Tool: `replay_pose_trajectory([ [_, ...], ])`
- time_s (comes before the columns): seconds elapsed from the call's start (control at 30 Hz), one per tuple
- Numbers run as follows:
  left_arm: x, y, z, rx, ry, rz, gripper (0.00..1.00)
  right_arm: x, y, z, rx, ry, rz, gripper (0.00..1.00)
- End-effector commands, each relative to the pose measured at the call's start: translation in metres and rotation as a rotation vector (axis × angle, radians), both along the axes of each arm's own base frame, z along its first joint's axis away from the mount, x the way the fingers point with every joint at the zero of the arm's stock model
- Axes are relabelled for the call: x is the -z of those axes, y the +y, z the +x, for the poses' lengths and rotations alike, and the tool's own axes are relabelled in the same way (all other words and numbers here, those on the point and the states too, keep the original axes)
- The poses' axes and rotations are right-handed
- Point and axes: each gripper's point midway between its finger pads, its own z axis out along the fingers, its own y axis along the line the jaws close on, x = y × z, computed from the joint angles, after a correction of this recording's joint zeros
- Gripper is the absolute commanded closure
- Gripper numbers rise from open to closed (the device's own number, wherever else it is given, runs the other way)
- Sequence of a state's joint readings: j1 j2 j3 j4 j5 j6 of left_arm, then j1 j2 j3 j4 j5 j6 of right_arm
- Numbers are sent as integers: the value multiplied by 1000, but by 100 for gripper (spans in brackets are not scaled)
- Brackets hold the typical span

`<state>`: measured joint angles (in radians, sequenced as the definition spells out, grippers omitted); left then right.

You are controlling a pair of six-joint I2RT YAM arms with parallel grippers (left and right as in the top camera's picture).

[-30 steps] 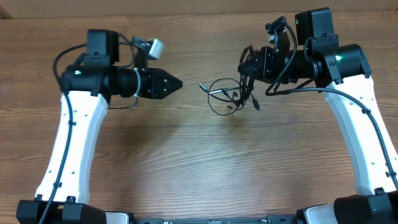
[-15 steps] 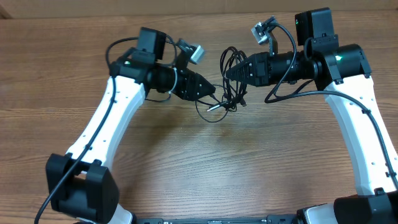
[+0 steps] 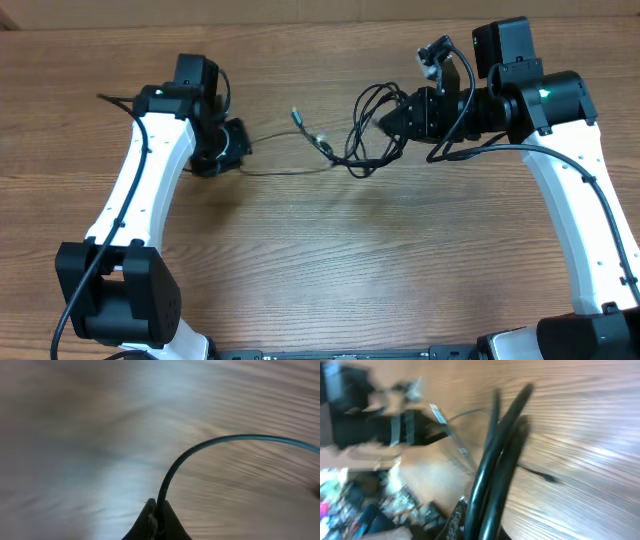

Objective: Untangle cables

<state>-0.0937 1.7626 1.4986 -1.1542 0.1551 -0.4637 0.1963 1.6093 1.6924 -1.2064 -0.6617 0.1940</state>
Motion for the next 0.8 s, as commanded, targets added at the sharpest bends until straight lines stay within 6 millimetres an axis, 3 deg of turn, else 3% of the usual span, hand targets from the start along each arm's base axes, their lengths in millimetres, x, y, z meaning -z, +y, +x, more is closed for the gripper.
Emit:
replay_pose_trajectory([
  [0.0,-13,62,-9,-239,-9,320,96,12,-34,12,197,24,-162,96],
  [0.2,-12,65,-32,-148,82,356,96,10,-34,15,206,13,-159,96],
  [0.23,-10,56,-38,-95,111,311,91,8,-30,16,191,5,-140,96],
  [0.33,-9,13,-37,143,95,73,91,-14,-2,8,6,-75,9,96],
  [0.4,-27,-39,-25,405,-57,-202,92,-38,23,-10,-203,-166,172,96],
  [0.47,-64,-77,-13,561,-256,-418,91,-50,31,-19,-278,-197,245,96],
  [0.57,-116,-95,2,641,-463,-506,87,-49,31,-19,-271,-189,245,96],
  [0.6,-134,-96,5,644,-514,-501,80,-49,31,-19,-268,-184,246,96],
  [0.63,-141,-96,6,644,-531,-498,76,-50,31,-18,-256,-174,251,96],
  [0.67,-149,-98,5,638,-542,-502,62,-52,32,-15,-229,-155,264,96],
  [0.77,-145,-110,1,610,-492,-532,62,-41,24,9,-15,-60,190,96],
])
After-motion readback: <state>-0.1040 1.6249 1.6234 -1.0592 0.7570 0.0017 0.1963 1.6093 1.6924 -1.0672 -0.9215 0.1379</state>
